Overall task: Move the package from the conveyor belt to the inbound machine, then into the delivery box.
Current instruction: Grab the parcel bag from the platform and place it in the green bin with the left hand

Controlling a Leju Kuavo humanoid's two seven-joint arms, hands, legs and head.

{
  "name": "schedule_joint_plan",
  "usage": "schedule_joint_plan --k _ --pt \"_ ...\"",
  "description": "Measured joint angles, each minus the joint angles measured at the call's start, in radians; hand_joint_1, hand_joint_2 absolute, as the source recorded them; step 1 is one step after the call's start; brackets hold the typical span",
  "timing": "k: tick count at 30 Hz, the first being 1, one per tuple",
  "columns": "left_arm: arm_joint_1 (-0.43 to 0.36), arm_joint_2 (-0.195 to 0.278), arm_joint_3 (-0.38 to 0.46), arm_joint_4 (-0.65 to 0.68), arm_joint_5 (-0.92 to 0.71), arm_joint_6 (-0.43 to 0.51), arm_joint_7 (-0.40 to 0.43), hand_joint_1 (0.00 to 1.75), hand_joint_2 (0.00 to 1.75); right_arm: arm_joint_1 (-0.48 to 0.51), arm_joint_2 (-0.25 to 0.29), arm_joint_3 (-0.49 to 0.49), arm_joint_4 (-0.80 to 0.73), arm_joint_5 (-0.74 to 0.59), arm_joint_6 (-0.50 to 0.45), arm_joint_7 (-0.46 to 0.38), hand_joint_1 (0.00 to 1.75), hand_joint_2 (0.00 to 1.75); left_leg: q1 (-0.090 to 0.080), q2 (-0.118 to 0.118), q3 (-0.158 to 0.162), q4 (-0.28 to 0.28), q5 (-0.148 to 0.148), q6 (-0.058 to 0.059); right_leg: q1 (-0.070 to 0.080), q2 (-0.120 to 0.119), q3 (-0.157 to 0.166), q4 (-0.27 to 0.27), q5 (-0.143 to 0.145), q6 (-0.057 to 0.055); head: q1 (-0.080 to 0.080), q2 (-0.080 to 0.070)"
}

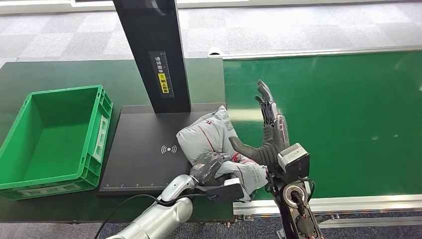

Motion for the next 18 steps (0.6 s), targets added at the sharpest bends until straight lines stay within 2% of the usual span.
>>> schedule_joint_plan --k 5,8,10,13,15,18 --pt "0.02 0.0 0.044 -0.011 0.061 0.039 -0.08 1.75 1.75 0.004 0.003 -0.008 -0.011 0.014 0.0 0.01 0.0 1.75 0.0 0.0 0.001 0.0 0.0 0.0 0.0 0.0 0.0 0.0 0.0 0.0 0.0 0.0" --pt "0.065 0.007 0.091 -0.088 0.176 0.01 -0.172 1.75 1.75 0.007 0.004 -0.017 -0.015 0.017 -0.002 0.012 0.0 1.75 0.0 0.0 0.0 0.0 0.0 0.0 0.0 0.0 0.0 0.0 0.0 0.0 0.0 0.0" --pt "0.118 0.02 0.125 -0.216 0.272 -0.025 -0.213 1.75 1.75 0.014 0.004 -0.026 -0.018 0.019 -0.007 0.012 0.0 1.75 0.0 0.001 -0.001 0.0 0.0 0.0 0.0 0.0 -0.002 0.0 0.0 0.0 0.0 0.0" --pt "0.183 0.053 0.157 -0.443 0.343 -0.044 -0.214 1.75 1.75 0.028 0.003 -0.04 -0.025 0.025 -0.019 0.009 0.0 1.75 0.0 0.001 -0.004 0.0 0.0 0.0 0.0 0.0 -0.005 0.0 0.0 0.0 0.0 0.0" --pt "0.219 0.077 0.173 -0.588 0.354 -0.016 -0.235 1.75 1.75 0.04 0.002 -0.048 -0.033 0.03 -0.031 0.004 0.0 1.75 0.0 0.001 -0.005 0.0 0.0 0.0 0.0 0.001 -0.006 0.0 0.0 0.0 0.0 0.0" --pt "0.26 0.113 0.21 -0.815 0.34 0.075 -0.255 1.75 1.75 0.063 -0.001 -0.066 -0.051 0.035 -0.047 -0.001 0.0 1.75 0.0 0.001 -0.007 0.0 0.0 0.0 0.0 0.001 -0.008 0.0 0.0 0.0 0.0 0.0"
